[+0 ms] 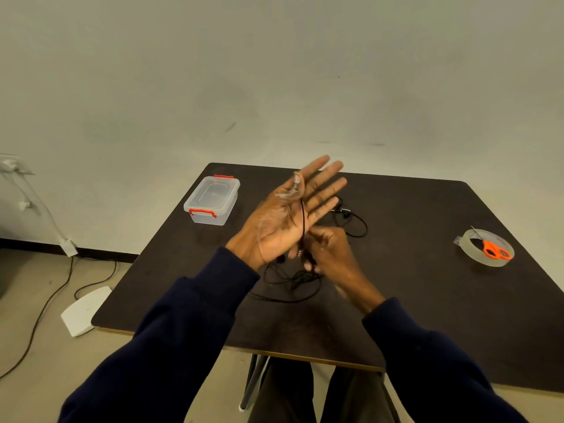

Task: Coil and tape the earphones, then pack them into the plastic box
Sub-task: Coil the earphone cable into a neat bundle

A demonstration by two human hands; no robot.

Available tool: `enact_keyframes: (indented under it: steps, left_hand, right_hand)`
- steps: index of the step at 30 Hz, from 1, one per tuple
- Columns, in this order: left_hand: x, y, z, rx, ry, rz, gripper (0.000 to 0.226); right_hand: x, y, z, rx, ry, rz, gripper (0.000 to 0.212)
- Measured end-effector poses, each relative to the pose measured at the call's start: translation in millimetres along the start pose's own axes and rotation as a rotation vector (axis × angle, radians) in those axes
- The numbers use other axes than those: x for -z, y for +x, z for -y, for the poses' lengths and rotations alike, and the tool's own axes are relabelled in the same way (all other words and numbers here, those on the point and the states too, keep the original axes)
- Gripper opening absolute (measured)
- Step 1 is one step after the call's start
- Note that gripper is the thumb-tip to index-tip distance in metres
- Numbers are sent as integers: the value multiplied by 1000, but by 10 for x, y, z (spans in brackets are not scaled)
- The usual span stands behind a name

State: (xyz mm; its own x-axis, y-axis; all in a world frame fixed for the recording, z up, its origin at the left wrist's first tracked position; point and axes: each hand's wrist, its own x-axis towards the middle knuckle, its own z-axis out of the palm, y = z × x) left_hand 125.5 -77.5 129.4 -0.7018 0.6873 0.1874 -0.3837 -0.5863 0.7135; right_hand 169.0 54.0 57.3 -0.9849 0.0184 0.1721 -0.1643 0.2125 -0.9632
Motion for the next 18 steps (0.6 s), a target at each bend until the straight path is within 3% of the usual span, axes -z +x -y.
enact_keyframes:
  steps: [5, 10, 14, 18]
  left_hand:
    - [195, 68, -8, -151, 109, -152, 45]
    - [369, 50, -35, -105, 345, -208, 44]
    - [426, -30, -74, 78, 450, -235, 44]
    - [390, -107, -56, 203, 738, -306, 46]
  right_hand:
    - [-65, -214, -76, 51, -6, 226, 24]
    - [90, -212, 78, 187, -276, 83, 21]
    - [261, -125, 216, 326, -505, 26, 12]
    - [379, -26, 308, 441, -635, -5, 8]
